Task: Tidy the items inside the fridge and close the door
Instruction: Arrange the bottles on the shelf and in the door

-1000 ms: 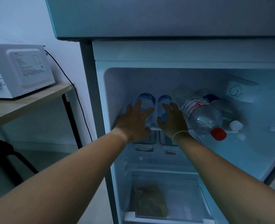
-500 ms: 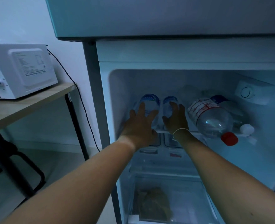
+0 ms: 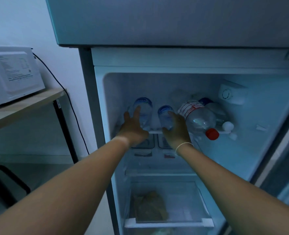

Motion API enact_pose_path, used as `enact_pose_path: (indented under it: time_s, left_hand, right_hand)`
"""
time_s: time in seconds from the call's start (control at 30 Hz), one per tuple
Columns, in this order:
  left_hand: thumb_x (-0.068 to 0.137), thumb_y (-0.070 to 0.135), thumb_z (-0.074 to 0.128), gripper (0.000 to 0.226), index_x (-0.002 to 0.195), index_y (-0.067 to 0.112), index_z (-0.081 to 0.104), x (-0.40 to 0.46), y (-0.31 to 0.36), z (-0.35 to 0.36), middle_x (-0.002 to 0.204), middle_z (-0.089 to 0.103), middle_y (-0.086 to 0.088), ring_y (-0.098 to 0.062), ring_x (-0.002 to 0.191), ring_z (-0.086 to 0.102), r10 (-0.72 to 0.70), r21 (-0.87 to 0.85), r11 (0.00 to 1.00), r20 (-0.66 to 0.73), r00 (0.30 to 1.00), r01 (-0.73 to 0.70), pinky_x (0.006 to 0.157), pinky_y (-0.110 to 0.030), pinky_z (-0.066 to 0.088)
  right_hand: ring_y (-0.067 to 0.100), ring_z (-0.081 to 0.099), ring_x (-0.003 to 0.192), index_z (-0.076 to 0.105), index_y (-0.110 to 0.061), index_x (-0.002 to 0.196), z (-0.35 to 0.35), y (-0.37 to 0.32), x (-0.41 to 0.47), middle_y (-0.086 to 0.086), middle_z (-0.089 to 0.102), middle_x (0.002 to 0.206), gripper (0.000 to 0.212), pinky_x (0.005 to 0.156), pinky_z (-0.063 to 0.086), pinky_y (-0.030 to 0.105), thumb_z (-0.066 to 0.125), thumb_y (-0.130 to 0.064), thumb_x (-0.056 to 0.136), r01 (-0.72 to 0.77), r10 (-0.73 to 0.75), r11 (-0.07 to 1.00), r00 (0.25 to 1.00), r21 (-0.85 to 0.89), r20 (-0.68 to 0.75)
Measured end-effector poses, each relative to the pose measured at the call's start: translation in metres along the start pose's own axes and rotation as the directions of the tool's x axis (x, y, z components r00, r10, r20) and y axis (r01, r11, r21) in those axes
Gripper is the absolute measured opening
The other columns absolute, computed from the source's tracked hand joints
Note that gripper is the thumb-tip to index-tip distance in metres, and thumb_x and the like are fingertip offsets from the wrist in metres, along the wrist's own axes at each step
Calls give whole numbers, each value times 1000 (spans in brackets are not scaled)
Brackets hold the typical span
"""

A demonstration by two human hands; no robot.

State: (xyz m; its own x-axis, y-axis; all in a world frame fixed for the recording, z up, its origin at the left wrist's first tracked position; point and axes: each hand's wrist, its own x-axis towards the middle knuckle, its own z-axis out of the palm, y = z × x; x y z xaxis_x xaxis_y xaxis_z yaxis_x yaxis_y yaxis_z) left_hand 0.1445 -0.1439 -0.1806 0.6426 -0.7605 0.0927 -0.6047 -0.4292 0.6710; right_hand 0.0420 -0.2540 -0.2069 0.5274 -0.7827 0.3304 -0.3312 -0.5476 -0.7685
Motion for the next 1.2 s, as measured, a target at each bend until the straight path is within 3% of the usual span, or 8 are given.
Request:
enact_pose_path:
  time_s: [0.13,0.23,0.33,0.57,0.67,0.77,0.97,1.2]
  left_hand:
    - [83,17,59,89,148,38,3,1,0,8,159,0,-5,-28,137,35,2,-122,992,-18,1000,-5,98,-30,42]
    - [73,20,65,92,147,37,12,2,2,13,157,14,-12,-26,131,44,4,-188,982,-28,1000,-9,90,-22,42]
    - [58,29,62,97,143,38,16,-3,10,20,147,35,-19,-33,115,57,27,-194,981,-1,1000,-26,79,-32,54]
    - [77,16,68,101,149,35,1,-16,23,21,159,5,-10,-31,137,34,20,-204,979,63,998,-7,88,-27,42]
    - [78,19,70,99,149,33,2,-22,28,21,158,3,-12,-30,140,29,44,-145,989,76,996,-32,104,-31,37]
    - [75,22,73,102,150,31,4,-26,36,23,158,3,-14,-30,141,29,87,-113,991,99,991,-76,109,-33,35]
    - [76,20,72,99,150,30,6,-29,58,45,158,3,-12,-28,143,25,132,-160,981,115,985,-112,99,-26,35]
    - [76,28,73,99,150,29,7,-17,63,58,159,8,-11,-27,143,25,159,-140,980,96,983,-145,99,-25,34]
  right_hand:
    - [25,51,122,48,-16,130,-20,-4,-27,10,43,139,51,93,41,23,58,-9,81,57,-58,998,998,-25,-8]
    - [25,54,113,53,-15,128,-39,-11,-49,10,50,131,50,87,43,23,57,-5,79,66,-66,997,998,-46,-8]
    - [26,52,119,52,-17,131,-67,-19,-79,11,50,133,53,93,41,23,59,-7,80,70,-72,992,997,-106,-18]
    - [17,45,128,47,-21,135,-117,-38,-129,4,46,140,55,103,34,21,60,-11,83,57,-51,988,998,-141,46]
    - [18,58,96,53,-21,131,-130,-42,-142,6,57,124,52,81,43,19,61,-14,81,-4,14,988,998,-154,67]
    - [13,53,66,54,-23,130,-140,-36,-151,6,58,109,51,61,42,18,62,-14,80,-101,128,976,982,-192,137]
    - [22,56,120,52,-14,134,-129,-7,-163,9,52,138,55,91,44,22,62,-11,80,-231,306,933,912,-275,274]
    - [22,54,123,52,-12,134,-123,23,-161,6,50,141,54,87,39,18,64,-14,81,-303,405,899,851,-316,334]
